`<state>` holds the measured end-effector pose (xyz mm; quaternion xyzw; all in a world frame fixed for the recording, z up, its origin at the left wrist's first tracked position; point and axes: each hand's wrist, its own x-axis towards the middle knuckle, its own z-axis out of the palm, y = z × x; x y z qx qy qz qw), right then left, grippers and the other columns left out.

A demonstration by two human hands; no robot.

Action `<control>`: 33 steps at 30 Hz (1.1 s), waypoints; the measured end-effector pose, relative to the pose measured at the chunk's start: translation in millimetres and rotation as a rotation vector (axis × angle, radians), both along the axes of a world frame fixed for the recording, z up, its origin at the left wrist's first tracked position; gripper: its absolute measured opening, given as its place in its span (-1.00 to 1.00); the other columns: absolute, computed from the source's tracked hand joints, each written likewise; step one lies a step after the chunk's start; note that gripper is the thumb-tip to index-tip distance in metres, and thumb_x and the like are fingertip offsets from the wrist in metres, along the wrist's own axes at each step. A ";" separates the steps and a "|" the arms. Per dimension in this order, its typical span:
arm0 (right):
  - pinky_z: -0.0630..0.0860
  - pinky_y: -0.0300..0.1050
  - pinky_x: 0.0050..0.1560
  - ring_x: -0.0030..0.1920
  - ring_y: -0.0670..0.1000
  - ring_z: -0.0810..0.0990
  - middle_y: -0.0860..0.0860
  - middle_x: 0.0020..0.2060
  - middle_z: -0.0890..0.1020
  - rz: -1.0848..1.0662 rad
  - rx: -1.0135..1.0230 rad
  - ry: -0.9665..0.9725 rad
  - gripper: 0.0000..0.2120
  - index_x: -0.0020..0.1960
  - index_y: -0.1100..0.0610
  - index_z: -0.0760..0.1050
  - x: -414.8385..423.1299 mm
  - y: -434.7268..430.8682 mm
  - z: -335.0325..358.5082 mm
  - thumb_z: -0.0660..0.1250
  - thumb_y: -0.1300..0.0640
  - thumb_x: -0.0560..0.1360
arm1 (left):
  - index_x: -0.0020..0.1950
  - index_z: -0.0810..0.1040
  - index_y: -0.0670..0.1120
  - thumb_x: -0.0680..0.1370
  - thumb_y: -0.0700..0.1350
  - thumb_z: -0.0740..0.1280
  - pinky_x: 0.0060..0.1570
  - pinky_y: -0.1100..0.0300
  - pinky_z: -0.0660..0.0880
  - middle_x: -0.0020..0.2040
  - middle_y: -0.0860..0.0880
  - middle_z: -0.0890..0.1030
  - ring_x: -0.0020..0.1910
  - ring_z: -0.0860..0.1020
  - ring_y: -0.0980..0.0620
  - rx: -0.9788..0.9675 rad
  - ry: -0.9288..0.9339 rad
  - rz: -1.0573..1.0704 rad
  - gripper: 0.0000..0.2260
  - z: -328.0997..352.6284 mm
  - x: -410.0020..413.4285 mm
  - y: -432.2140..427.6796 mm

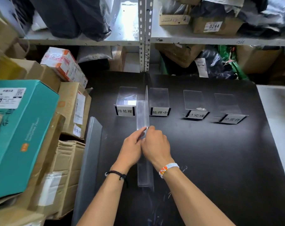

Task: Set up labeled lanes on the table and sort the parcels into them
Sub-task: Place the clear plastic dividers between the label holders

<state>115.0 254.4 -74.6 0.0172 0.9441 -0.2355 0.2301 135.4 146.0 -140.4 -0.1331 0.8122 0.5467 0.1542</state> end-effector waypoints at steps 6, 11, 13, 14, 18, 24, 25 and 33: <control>0.40 0.01 -0.08 0.19 0.31 0.63 0.22 0.19 0.63 -0.008 0.004 -0.078 -0.79 0.29 0.22 0.37 -4.8 -2.4 -22.5 0.17 0.16 0.69 | 0.56 0.46 0.06 0.66 -0.24 0.25 0.46 0.03 0.44 0.44 -0.02 0.58 0.40 0.53 0.09 -0.046 -0.125 -0.036 -0.53 -24.1 -15.3 -7.3; 0.45 0.08 -0.02 0.16 0.30 0.61 0.18 0.18 0.62 -0.050 -0.064 -0.075 -0.65 0.29 0.15 0.39 -5.1 4.4 -18.7 0.08 -0.10 0.73 | 0.56 0.45 0.03 0.70 -0.19 0.24 0.42 0.18 0.42 0.45 0.04 0.54 0.39 0.51 0.11 -0.054 -0.101 -0.033 -0.58 -29.2 -25.6 -4.5; 0.50 0.12 0.08 0.16 0.27 0.60 0.14 0.15 0.64 -0.157 -0.181 -0.110 -0.53 0.23 0.08 0.45 -5.8 9.4 -15.0 -0.02 -0.25 0.71 | 0.56 0.44 0.05 0.69 -0.21 0.21 0.47 0.12 0.41 0.47 0.06 0.52 0.42 0.49 0.11 -0.076 -0.061 -0.020 -0.56 -29.9 -32.0 -3.9; 0.52 0.16 0.17 0.16 0.23 0.59 0.11 0.14 0.65 -0.229 -0.276 -0.140 -0.50 0.19 0.03 0.48 -6.9 10.8 -16.9 -0.07 -0.28 0.69 | 0.58 0.43 0.06 0.67 -0.25 0.18 0.49 0.11 0.38 0.49 0.07 0.50 0.45 0.46 0.11 -0.086 -0.047 -0.024 -0.51 -29.7 -35.6 -3.3; 0.59 0.24 0.27 0.30 0.06 0.60 -0.04 0.28 0.66 -0.533 -0.627 -0.371 -0.32 0.29 -0.22 0.58 -10.0 9.7 -42.8 -0.13 -0.49 0.52 | 0.63 0.31 0.12 0.58 -0.40 0.12 0.30 0.39 0.33 0.43 0.13 0.44 0.39 0.39 0.22 -0.033 -0.145 -0.074 -0.32 -23.8 -39.1 1.1; 0.56 0.18 0.36 0.31 -0.02 0.62 -0.07 0.30 0.66 -0.593 -0.718 -0.429 -0.34 0.40 -0.17 0.56 -4.4 8.7 -65.5 -0.06 -0.46 0.58 | 0.47 0.54 0.15 0.53 -0.34 0.15 0.42 0.26 0.43 0.37 0.14 0.62 0.38 0.53 0.19 -0.099 -0.115 -0.127 -0.39 -31.6 -1.7 -9.7; 0.49 0.20 0.43 0.38 -0.01 0.57 -0.08 0.37 0.62 -0.587 -0.715 -0.409 -0.28 0.43 -0.19 0.52 -3.1 7.5 -72.7 -0.06 -0.52 0.51 | 0.42 0.58 0.15 0.54 -0.31 0.16 0.44 0.18 0.45 0.33 0.15 0.65 0.35 0.56 0.20 -0.123 -0.121 -0.159 -0.43 -31.6 9.8 -11.7; 0.62 0.01 0.06 0.23 0.01 0.63 -0.04 0.28 0.65 -0.611 -0.729 -0.448 -0.42 0.40 -0.16 0.53 5.8 11.4 -76.1 -0.09 -0.38 0.67 | 0.55 0.46 0.03 0.66 -0.30 0.16 0.44 0.30 0.31 0.49 0.06 0.49 0.49 0.44 0.09 -0.198 -0.063 -0.109 -0.52 -20.9 7.5 -14.0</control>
